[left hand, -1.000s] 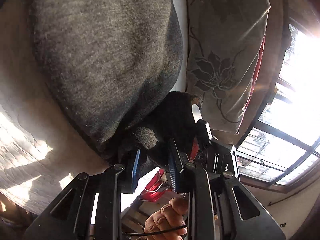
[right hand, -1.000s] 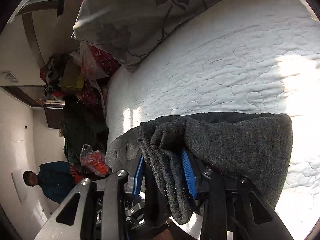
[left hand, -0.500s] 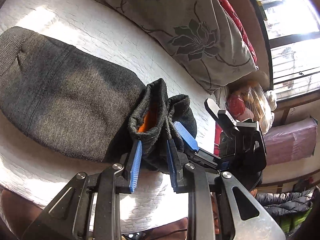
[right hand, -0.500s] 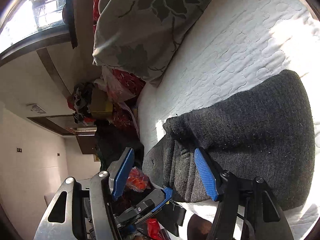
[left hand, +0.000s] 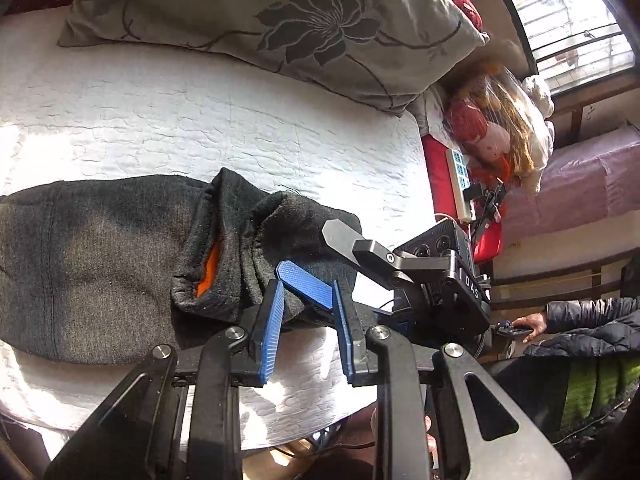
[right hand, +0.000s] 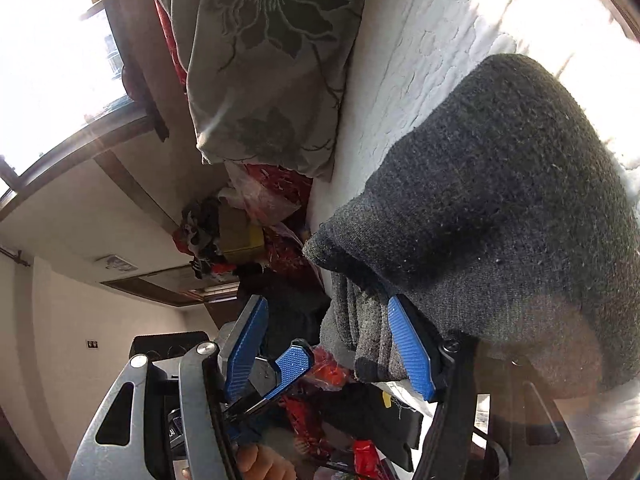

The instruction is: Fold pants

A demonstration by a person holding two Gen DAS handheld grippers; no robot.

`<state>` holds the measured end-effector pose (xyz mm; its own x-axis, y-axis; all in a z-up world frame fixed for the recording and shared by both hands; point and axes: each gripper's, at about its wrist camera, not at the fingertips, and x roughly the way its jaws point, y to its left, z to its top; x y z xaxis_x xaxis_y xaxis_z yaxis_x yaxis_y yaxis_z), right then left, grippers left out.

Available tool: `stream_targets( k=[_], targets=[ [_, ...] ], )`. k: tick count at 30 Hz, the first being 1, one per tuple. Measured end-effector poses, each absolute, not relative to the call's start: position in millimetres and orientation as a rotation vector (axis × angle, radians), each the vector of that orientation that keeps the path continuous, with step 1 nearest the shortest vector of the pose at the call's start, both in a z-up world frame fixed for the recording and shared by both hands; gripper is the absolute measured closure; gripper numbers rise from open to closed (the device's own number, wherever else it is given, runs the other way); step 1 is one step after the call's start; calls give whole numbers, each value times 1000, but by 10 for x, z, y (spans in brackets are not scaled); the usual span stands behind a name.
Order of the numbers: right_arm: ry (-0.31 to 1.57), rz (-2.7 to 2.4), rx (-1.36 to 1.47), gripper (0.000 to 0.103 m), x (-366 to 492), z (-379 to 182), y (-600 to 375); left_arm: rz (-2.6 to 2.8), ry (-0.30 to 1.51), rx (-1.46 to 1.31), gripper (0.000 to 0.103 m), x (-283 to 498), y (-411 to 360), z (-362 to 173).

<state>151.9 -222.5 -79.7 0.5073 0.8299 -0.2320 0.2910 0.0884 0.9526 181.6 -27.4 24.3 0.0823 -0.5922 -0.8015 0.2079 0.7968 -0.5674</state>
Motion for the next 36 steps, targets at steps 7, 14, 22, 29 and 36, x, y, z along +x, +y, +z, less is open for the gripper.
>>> stream_targets(
  k=[7, 14, 22, 29, 36],
  targets=[
    [942, 462, 1531, 36, 1277, -752, -2458, -501, 1495, -190, 76, 2002, -391, -226],
    [966, 380, 1611, 16, 628, -939, -2452, -498, 1502, -143, 76, 2024, -466, -238],
    [859, 240, 1834, 22, 816, -1335, -2190, -471, 1528, -130, 76, 2084, -486, -208],
    [842, 146, 1947, 70, 750, -1507, -2194, -485, 1429, -61, 76, 2094, -372, 98],
    [848, 203, 1916, 71, 805, -1476, -2241, -495, 1501, -82, 76, 2208, -226, -187]
  ],
)
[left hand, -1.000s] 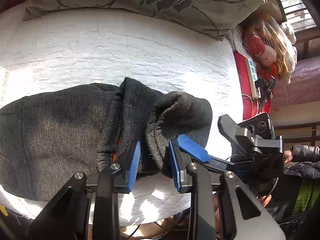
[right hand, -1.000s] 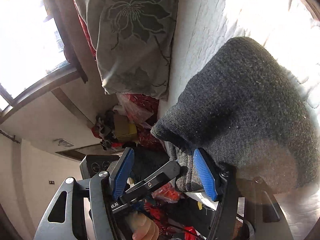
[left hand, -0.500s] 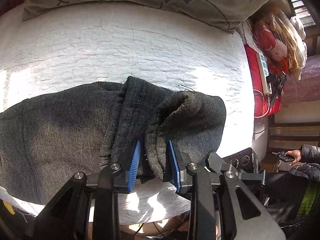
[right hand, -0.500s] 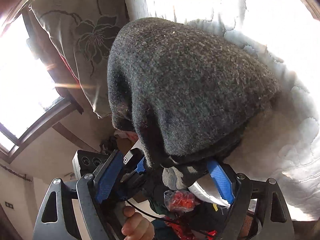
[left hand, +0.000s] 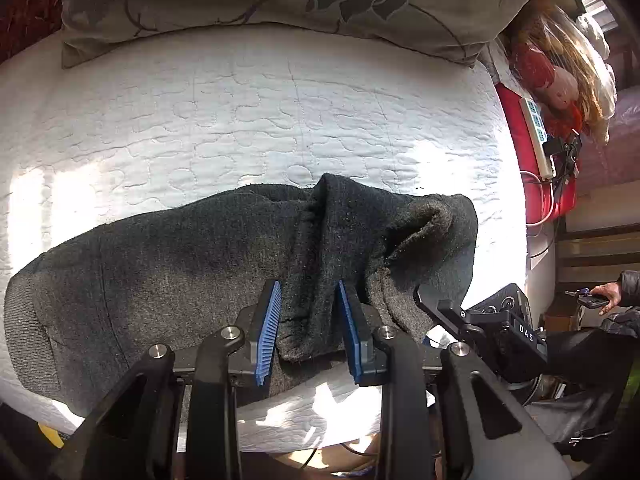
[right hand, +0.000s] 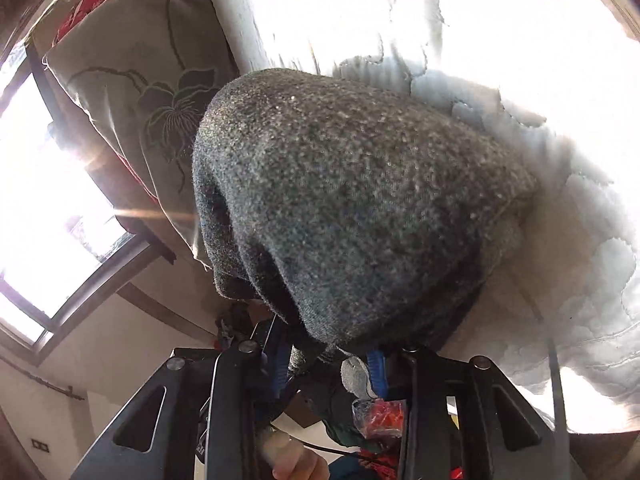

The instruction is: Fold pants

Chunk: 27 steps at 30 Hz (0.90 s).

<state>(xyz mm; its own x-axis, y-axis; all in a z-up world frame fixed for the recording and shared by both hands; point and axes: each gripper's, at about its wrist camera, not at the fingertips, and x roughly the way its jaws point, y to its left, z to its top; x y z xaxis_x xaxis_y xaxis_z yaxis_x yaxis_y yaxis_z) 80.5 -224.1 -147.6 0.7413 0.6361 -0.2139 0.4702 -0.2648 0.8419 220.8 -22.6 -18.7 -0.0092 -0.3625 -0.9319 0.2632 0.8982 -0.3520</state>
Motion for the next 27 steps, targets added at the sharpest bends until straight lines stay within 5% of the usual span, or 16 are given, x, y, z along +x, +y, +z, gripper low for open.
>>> stream_targets(
  k=[8, 13, 16, 20, 27],
  targets=[
    [852, 217, 1930, 70, 806, -1569, -2291, -677, 1523, -267, 46, 2261, -352, -166],
    [859, 211, 1936, 69, 786, -1651, -2283, -602, 1488, -100, 45, 2300, -529, -115],
    [859, 196, 1930, 69, 765, -1641, -2277, -573, 1506, -23, 47, 2274, -598, -247],
    [866, 153, 1839, 73, 798, -1439, -2295, -591, 1517, -142, 73, 2191, -603, -323],
    [707, 42, 1556, 77, 481, -807, -2975, -805, 1484, -295, 77, 1937, -1083, -160]
  ],
)
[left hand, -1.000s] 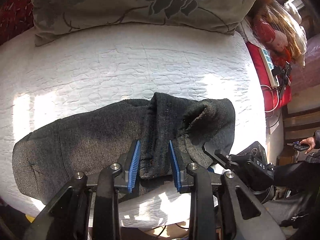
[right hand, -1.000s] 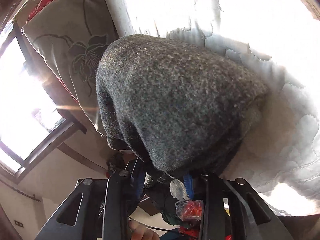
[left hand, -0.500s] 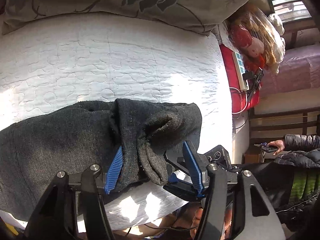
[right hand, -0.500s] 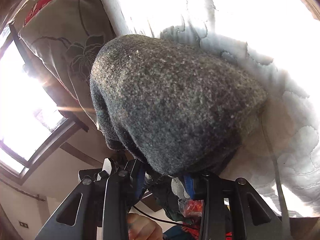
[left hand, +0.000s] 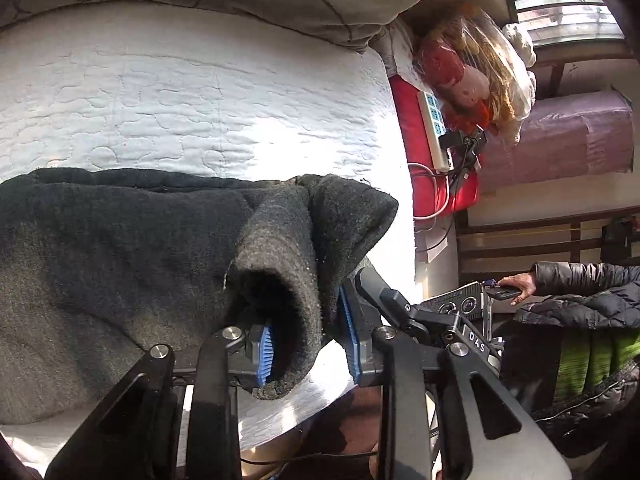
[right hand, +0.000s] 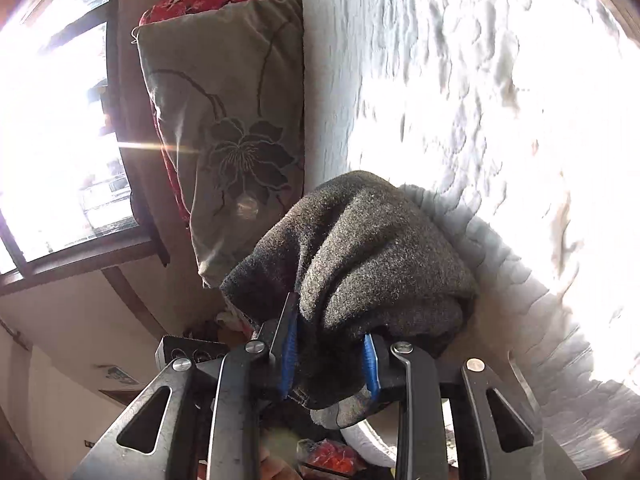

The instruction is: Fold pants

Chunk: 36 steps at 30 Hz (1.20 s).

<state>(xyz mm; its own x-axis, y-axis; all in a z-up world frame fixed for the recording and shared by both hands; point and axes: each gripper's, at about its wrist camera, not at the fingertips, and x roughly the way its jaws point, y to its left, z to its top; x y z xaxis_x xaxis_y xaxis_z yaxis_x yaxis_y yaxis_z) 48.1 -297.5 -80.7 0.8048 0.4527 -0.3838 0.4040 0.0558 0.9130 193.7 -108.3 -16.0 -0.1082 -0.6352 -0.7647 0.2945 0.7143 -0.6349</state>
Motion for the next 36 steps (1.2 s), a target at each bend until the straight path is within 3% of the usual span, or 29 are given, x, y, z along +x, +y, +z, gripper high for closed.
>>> stream_targets(
  k=[7, 12, 15, 17, 21, 24, 25, 26, 32, 36],
  targets=[
    [868, 30, 1389, 78, 648, -1229, -3025, -641, 1554, -231, 75, 2040, -1144, -734],
    [928, 120, 1439, 67, 565, -1022, -3061, -656, 1566, -251, 75, 2096, -1039, -646],
    [824, 158, 1468, 65, 361, -723, -3175, -666, 1571, -247, 75, 2106, -1043, -652],
    [734, 179, 1401, 55, 413, -487, -3210, -670, 1574, -259, 75, 2112, -1025, -651],
    [675, 212, 1419, 55, 841, -550, -3127, -668, 1545, -263, 75, 2072, -926, -596],
    [723, 176, 1451, 72, 1240, -897, -2958, -624, 1514, -237, 75, 2065, -770, -512],
    [738, 154, 1435, 100, 1287, -998, -2937, -595, 1491, -222, 75, 2063, -697, -455],
    [762, 144, 1423, 103, 1331, -1087, -2932, -581, 1469, -230, 77, 2056, -613, -384],
    [763, 167, 1400, 103, 1268, -1077, -2988, -801, 1399, -403, 78, 1942, -746, -3],
    [762, 180, 1398, 99, 1261, -919, -3028, -688, 1405, -123, 78, 1951, -1170, -244]
  ],
)
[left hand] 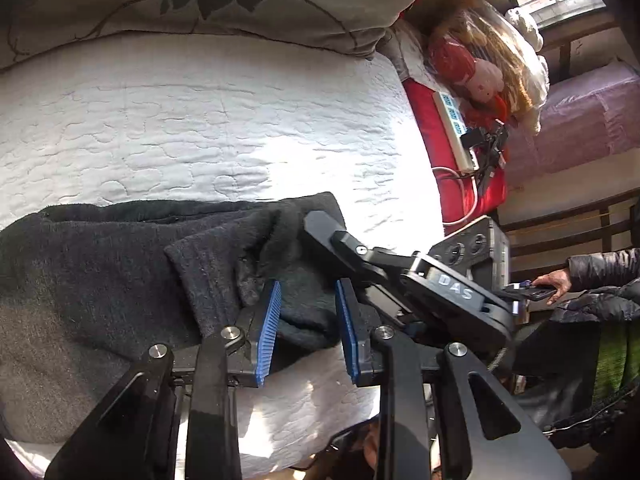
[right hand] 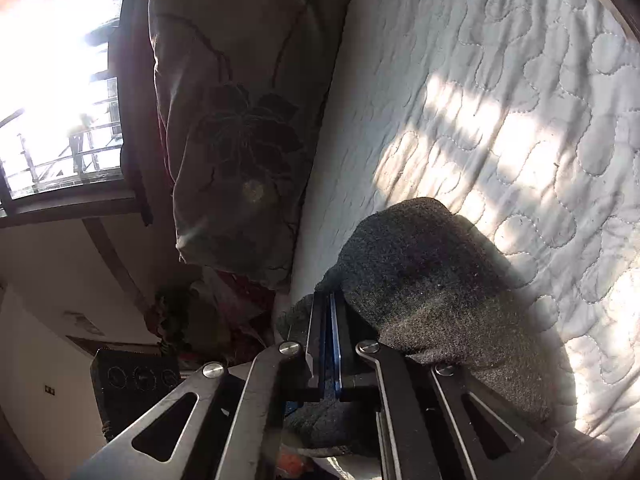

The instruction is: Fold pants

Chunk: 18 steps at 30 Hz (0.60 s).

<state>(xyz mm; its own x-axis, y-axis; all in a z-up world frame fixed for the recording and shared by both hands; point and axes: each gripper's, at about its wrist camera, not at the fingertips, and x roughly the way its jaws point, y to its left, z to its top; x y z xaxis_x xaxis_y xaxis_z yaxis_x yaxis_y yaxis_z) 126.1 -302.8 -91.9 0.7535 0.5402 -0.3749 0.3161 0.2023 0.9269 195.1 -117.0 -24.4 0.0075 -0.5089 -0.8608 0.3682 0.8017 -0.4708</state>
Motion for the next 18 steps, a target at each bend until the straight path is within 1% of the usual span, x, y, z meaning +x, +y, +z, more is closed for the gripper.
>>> stream_targets(
  k=[1, 2, 4, 6, 7, 8, 10, 13, 14, 16, 18],
  targets=[
    [743, 173, 1396, 95, 1247, -846, -3062, -660, 1416, -109, 79, 1965, -1142, -340],
    [732, 161, 1379, 87, 1144, -783, -3116, -656, 1428, -153, 81, 1982, -1072, -409],
    [716, 185, 1350, 80, 954, -706, -3179, -665, 1434, -251, 84, 2013, -935, -473],
    [759, 197, 1318, 80, 823, -775, -3136, -661, 1435, -257, 89, 2047, -903, -530],
    [803, 191, 1300, 87, 795, -877, -3088, -655, 1443, -257, 90, 2043, -891, -581],
    [835, 173, 1276, 103, 783, -995, -3047, -653, 1446, -254, 90, 2036, -892, -629],
    [801, 194, 1257, 103, 765, -1153, -3058, -652, 1418, -246, 91, 1991, -904, -651],
    [827, 186, 1251, 103, 803, -1070, -3098, -661, 1395, -271, 91, 1954, -862, -570],
    [831, 186, 1229, 96, 825, -978, -3098, -671, 1397, -310, 91, 1952, -811, -528],
    [825, 186, 1166, 93, 855, -779, -3079, -674, 1386, -392, 91, 1946, -660, -393],
    [810, 193, 1127, 86, 854, -644, -3060, -675, 1336, -447, 91, 1925, -413, -188]
  ],
)
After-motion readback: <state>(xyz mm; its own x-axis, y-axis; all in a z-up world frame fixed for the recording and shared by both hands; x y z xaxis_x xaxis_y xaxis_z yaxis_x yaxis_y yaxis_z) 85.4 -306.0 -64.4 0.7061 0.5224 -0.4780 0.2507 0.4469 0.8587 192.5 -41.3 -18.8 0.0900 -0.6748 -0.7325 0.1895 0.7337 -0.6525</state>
